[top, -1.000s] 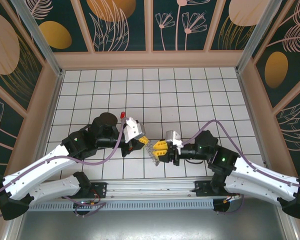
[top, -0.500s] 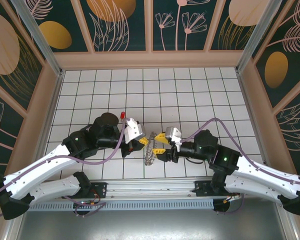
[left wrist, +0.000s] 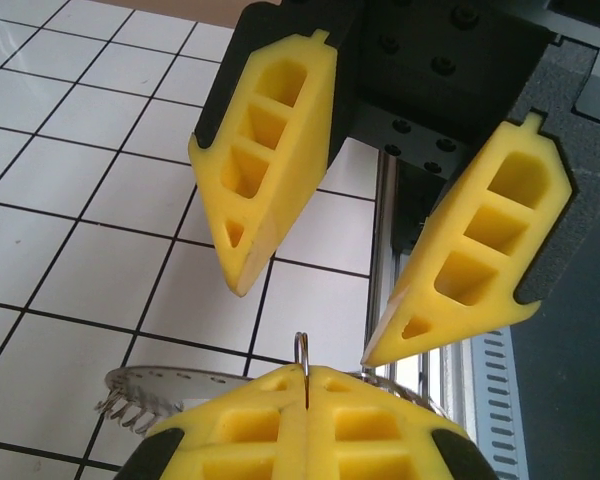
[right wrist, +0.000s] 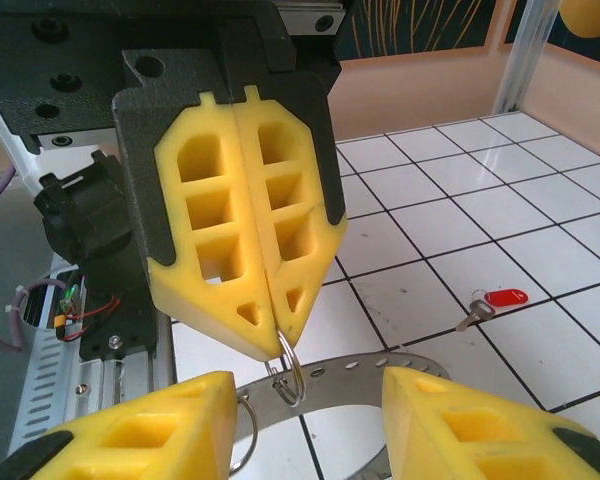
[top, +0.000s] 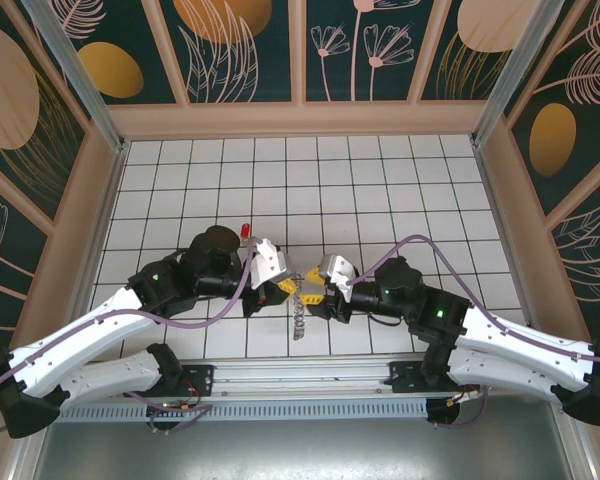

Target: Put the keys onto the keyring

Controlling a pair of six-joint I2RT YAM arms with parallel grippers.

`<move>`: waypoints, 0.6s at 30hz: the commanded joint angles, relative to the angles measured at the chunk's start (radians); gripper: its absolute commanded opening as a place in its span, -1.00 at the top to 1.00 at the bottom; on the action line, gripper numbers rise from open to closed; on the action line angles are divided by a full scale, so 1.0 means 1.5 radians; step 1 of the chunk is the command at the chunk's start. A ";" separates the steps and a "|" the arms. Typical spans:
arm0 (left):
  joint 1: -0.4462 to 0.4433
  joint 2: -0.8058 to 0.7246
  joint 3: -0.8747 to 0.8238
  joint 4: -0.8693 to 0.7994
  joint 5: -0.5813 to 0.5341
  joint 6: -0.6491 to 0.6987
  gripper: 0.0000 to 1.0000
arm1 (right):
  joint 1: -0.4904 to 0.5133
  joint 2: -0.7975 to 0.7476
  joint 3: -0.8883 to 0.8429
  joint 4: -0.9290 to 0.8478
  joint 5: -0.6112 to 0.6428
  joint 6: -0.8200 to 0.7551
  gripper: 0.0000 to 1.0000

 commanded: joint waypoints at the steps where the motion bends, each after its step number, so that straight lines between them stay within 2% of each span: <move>1: -0.005 0.000 0.014 0.007 0.024 0.012 1.00 | -0.003 0.007 0.003 0.029 0.007 -0.017 0.16; 7: -0.005 -0.001 0.014 0.006 0.031 0.011 1.00 | -0.010 0.014 -0.006 0.040 0.012 -0.020 0.16; 14: -0.005 -0.002 0.014 0.005 0.033 0.010 1.00 | -0.014 0.014 -0.014 0.054 -0.009 -0.023 0.29; 18: -0.004 -0.002 0.014 0.005 0.032 0.010 1.00 | -0.014 0.014 -0.018 0.058 -0.032 -0.028 0.30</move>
